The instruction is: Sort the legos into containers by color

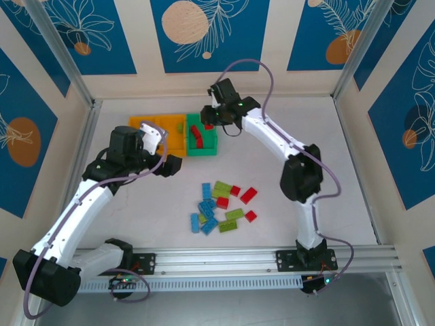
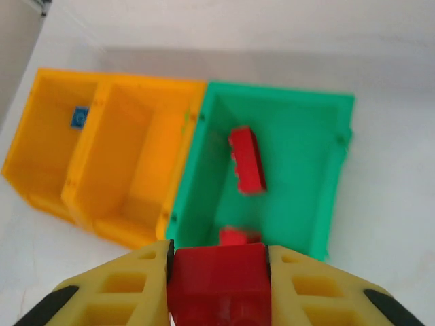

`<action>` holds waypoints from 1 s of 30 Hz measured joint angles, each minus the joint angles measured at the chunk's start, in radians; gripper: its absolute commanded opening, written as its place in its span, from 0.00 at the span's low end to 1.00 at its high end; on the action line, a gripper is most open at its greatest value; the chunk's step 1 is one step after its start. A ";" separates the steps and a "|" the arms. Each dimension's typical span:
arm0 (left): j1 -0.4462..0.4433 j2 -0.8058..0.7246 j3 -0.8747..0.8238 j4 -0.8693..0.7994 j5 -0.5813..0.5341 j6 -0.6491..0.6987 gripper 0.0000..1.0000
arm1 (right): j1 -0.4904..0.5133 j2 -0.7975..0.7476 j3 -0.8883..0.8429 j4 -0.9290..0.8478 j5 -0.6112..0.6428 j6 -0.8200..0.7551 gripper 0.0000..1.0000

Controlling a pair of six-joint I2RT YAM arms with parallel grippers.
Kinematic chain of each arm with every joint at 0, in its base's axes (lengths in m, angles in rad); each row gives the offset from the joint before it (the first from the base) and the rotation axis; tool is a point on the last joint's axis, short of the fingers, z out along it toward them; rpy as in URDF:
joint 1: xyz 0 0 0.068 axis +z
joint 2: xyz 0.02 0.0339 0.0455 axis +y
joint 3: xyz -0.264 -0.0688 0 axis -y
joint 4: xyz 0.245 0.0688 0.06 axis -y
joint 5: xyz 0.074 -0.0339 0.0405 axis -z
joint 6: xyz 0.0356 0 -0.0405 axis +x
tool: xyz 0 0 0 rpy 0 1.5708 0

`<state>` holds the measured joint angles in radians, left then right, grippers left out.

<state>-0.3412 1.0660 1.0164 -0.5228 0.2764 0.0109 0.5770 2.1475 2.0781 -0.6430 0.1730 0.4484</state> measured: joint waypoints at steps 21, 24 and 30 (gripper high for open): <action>-0.254 0.412 0.154 -0.088 -0.104 -0.320 0.75 | -0.050 -0.240 -0.177 -0.166 -0.042 -0.021 0.58; -0.319 0.505 0.188 -0.092 -0.122 -0.364 0.76 | -0.075 -0.462 -0.376 -0.140 -0.031 -0.002 0.59; -0.431 0.692 0.291 -0.133 -0.177 -0.379 0.76 | -0.106 -0.703 -0.686 -0.138 0.004 0.043 0.60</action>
<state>-0.7719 1.7584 1.3071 -0.6559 0.0994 -0.3679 0.4709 1.4448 1.3918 -0.7811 0.1772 0.4911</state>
